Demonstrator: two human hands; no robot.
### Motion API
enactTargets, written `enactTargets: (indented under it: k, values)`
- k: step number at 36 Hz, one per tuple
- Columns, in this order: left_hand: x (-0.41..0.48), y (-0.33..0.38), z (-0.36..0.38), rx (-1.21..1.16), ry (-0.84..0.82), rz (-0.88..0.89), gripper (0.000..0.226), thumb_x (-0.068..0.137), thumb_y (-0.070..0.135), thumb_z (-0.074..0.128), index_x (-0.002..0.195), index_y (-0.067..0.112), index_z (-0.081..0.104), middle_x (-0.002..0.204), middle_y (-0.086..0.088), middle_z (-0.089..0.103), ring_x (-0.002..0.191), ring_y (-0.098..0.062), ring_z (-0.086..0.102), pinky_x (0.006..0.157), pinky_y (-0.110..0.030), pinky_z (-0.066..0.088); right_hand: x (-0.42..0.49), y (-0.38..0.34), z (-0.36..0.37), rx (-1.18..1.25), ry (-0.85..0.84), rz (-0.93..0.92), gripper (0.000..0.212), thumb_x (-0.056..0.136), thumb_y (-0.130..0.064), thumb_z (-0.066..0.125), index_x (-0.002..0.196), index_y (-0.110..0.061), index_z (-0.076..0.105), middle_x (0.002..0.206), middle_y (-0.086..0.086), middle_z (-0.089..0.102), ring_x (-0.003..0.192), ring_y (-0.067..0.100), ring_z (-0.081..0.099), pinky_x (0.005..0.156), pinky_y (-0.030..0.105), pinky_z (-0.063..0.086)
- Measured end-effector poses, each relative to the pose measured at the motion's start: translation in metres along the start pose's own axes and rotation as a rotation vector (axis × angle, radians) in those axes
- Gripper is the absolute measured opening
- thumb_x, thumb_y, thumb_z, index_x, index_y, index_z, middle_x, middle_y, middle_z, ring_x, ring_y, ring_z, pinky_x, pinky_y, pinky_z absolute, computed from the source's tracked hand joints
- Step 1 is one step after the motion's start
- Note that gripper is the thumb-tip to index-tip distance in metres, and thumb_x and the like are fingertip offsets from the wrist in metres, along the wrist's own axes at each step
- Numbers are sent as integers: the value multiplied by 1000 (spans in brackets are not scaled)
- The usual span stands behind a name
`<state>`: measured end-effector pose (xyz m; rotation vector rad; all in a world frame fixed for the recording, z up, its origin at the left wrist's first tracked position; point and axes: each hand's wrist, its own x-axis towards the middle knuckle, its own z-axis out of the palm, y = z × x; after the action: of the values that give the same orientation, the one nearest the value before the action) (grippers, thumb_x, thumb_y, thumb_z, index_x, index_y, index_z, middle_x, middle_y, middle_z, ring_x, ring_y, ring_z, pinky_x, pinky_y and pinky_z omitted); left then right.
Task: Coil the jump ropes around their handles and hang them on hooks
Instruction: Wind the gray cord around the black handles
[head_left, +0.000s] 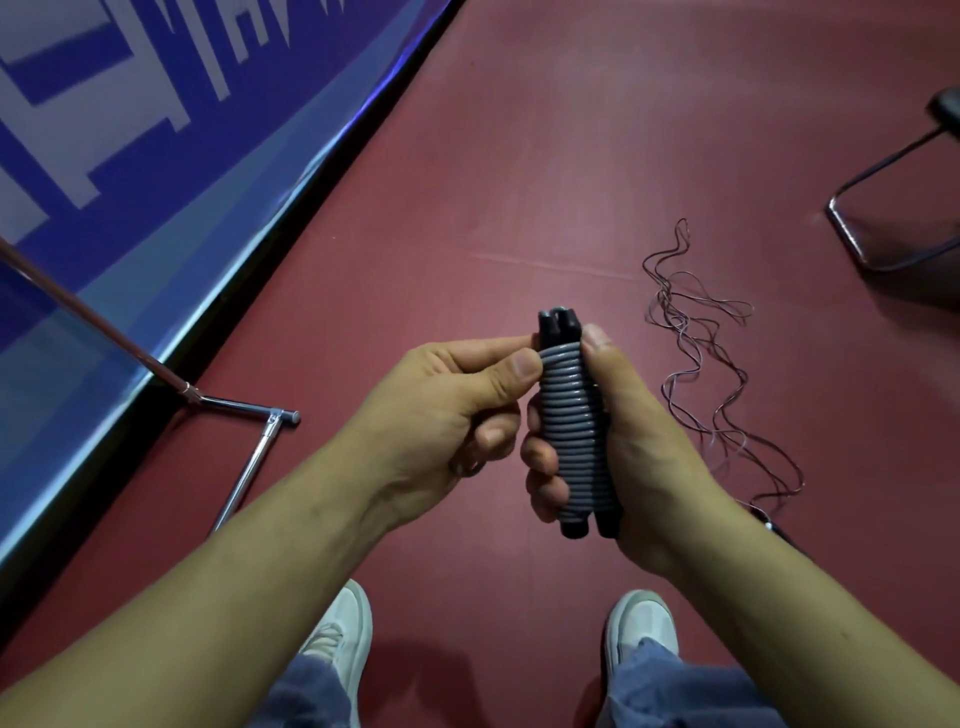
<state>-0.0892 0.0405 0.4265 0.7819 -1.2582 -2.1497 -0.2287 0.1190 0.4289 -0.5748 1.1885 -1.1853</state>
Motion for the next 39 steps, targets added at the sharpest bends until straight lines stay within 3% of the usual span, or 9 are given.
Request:
enactTargets:
  k: [6,15,19,22,25,28,31,35,39]
  values:
    - [-2,2,-1,-86,-112,-48,40,91,20,59,124,-1,67,66,-11,49,35,-3,31,41,-17,24,-2,0,3,120,-125,41,68,91,-72,40,80,-7,58,58,12,51,40,22,48,47,28,43]
    - [-2,16,-13,20,-339,-116,33,90,27,64,119,12,68,72,-9,55,33,-1,30,36,-12,26,-5,5,4,151,-291,128,75,89,-77,39,68,-10,64,57,13,61,43,25,62,47,30,50]
    - [-2,19,-9,242,-118,5,28,92,22,65,114,7,73,63,-7,43,40,-7,25,40,-19,22,-1,5,4,66,-162,86,68,85,-74,50,69,-10,62,55,12,55,41,26,57,48,31,50]
    - [-5,25,-10,578,92,175,11,92,15,70,98,9,77,49,14,49,42,-3,35,45,-13,32,1,4,2,-19,-77,49,65,84,-71,58,72,-7,61,58,16,52,43,27,52,48,31,47]
    - [-9,31,-13,767,99,242,14,94,14,70,85,6,77,41,20,50,41,6,46,48,-6,33,2,4,3,-55,-32,30,65,83,-69,61,74,-4,60,58,18,50,43,26,49,47,31,46]
    - [-10,33,-16,825,125,263,21,93,20,71,73,21,75,45,16,53,43,2,45,49,-8,33,3,4,3,-65,-41,17,66,81,-71,62,72,-5,61,59,18,50,43,27,49,48,31,46]
    - [-7,29,-18,791,110,223,21,94,28,71,75,21,78,54,10,54,50,-6,42,52,-20,36,3,5,4,-27,-59,23,64,80,-69,59,73,-5,60,57,18,49,42,26,48,48,31,44]
    - [-7,20,-15,542,33,145,30,96,24,67,89,-4,74,59,-4,48,48,-12,33,48,-23,29,2,2,1,49,-66,-1,58,87,-65,58,75,-8,64,57,13,49,40,23,47,46,30,45]
    - [-6,20,-6,214,-95,50,25,90,16,63,111,8,73,63,0,47,52,-14,18,48,-26,16,-3,-1,2,167,-247,64,63,84,-68,52,69,-7,59,49,10,48,36,22,50,45,26,47]
